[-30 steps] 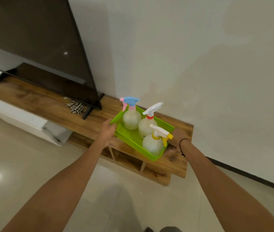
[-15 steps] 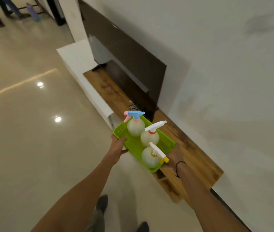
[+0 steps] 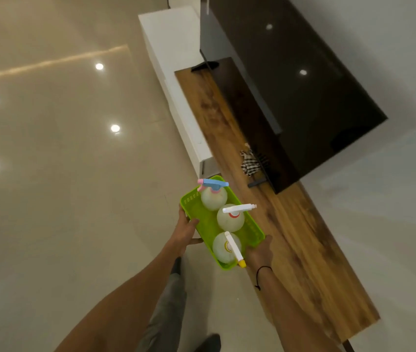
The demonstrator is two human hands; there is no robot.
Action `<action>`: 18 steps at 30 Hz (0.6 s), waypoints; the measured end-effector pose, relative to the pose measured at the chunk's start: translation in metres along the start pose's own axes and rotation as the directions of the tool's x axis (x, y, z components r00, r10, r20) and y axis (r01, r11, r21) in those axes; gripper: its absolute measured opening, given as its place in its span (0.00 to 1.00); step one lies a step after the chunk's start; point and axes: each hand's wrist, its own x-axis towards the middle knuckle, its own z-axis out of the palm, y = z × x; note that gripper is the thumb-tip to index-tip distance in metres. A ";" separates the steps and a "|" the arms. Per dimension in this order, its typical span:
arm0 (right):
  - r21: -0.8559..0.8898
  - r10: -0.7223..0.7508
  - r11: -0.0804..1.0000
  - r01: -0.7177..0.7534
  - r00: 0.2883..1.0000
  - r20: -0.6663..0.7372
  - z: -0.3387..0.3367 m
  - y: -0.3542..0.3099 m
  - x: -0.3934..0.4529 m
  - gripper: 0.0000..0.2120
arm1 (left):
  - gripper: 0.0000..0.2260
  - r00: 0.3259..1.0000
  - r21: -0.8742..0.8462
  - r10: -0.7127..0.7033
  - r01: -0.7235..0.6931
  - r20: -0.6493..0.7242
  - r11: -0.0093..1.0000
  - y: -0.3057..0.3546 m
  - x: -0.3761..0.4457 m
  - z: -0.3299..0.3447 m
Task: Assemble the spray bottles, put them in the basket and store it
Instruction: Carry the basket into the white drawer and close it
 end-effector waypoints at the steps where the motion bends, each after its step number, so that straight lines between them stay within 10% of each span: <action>1: -0.002 -0.002 1.000 0.002 1.000 0.011 0.009 -0.004 0.006 0.19 | 0.32 1.000 0.003 -0.008 0.008 0.009 1.000 0.002 0.007 -0.006; 13: 0.051 -0.004 0.999 0.002 0.999 0.046 0.113 -0.081 0.066 0.30 | 0.52 0.999 -0.048 -0.042 0.043 0.015 0.998 0.028 0.096 -0.081; 18: 0.052 0.018 0.998 -0.021 0.998 0.065 0.145 -0.110 0.094 0.28 | 0.45 1.000 -0.037 -0.003 0.002 -0.008 0.999 0.040 0.126 -0.093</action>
